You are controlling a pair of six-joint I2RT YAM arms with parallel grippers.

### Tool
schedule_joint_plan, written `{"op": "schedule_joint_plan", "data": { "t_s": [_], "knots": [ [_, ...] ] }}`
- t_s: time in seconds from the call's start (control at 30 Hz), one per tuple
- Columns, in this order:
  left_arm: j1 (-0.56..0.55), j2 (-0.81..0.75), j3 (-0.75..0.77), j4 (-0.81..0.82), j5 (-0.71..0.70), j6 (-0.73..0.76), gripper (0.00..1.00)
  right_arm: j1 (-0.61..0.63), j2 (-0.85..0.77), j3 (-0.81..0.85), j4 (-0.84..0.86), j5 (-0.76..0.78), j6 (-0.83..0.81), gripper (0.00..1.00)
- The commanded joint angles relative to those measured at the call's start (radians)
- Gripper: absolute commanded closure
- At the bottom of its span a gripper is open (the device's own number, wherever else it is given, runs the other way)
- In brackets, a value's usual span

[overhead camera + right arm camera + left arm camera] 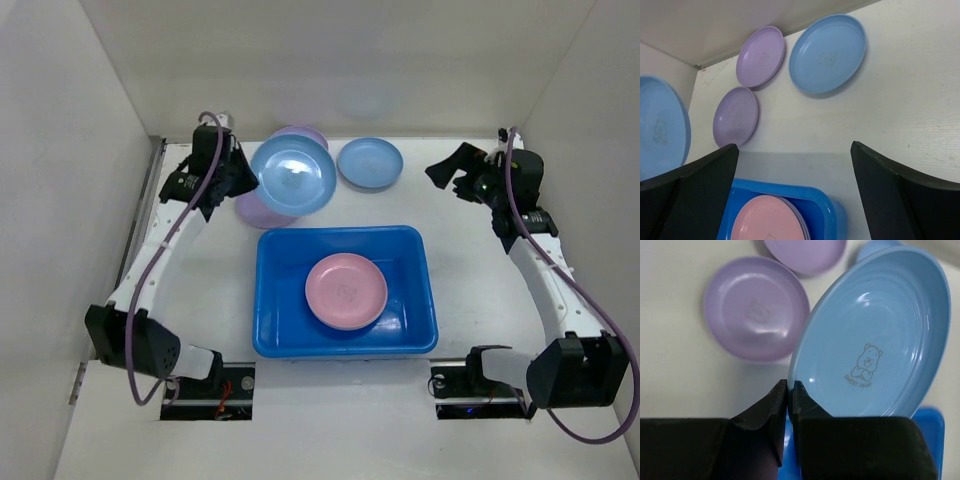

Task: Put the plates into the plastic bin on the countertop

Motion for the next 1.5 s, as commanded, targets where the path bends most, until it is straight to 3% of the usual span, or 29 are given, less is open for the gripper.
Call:
{"op": "schedule_joint_plan", "data": {
  "t_s": [0.0, 0.2, 0.43, 0.87, 0.97, 1.1, 1.13, 1.23, 1.37, 1.47],
  "knots": [
    [-0.095, -0.102, -0.004, -0.164, 0.031, 0.106, 1.0, -0.004, 0.005, 0.009, 0.07, 0.043, 0.011, 0.0],
    [-0.326, -0.168, -0.039, -0.299, -0.01, 0.125, 1.0, -0.02, 0.031, 0.03, 0.07, 0.055, 0.014, 0.0],
    [-0.509, -0.176, -0.177, -0.266, -0.03, 0.062, 1.0, -0.021, 0.019, 0.03, 0.07, 0.066, 0.008, 0.0],
    [-0.566, -0.064, -0.326, -0.118, 0.006, 0.056, 0.93, -0.001, -0.033, -0.005, 0.049, 0.115, -0.038, 0.0],
    [-0.566, -0.048, -0.323, -0.118, 0.008, 0.062, 0.87, 0.006, -0.023, 0.004, 0.018, 0.159, -0.067, 0.0],
    [-0.559, -0.041, -0.297, -0.128, 0.008, 0.082, 0.7, 0.043, 0.002, 0.03, -0.008, 0.23, -0.13, 0.0],
    [-0.559, -0.039, -0.286, -0.132, 0.008, 0.087, 0.56, 0.052, 0.006, 0.035, -0.005, 0.25, -0.141, 0.0],
    [-0.562, -0.038, -0.254, -0.146, 0.008, 0.099, 0.35, 0.089, 0.046, 0.064, -0.002, 0.299, -0.173, 0.0],
    [-0.546, -0.051, -0.165, -0.178, 0.014, 0.124, 0.27, 0.124, 0.12, 0.11, -0.019, 0.326, -0.21, 0.0],
    [-0.455, -0.094, -0.068, -0.195, 0.013, 0.13, 0.22, 0.137, 0.141, 0.119, -0.005, 0.323, -0.21, 0.0]
  ]
}}
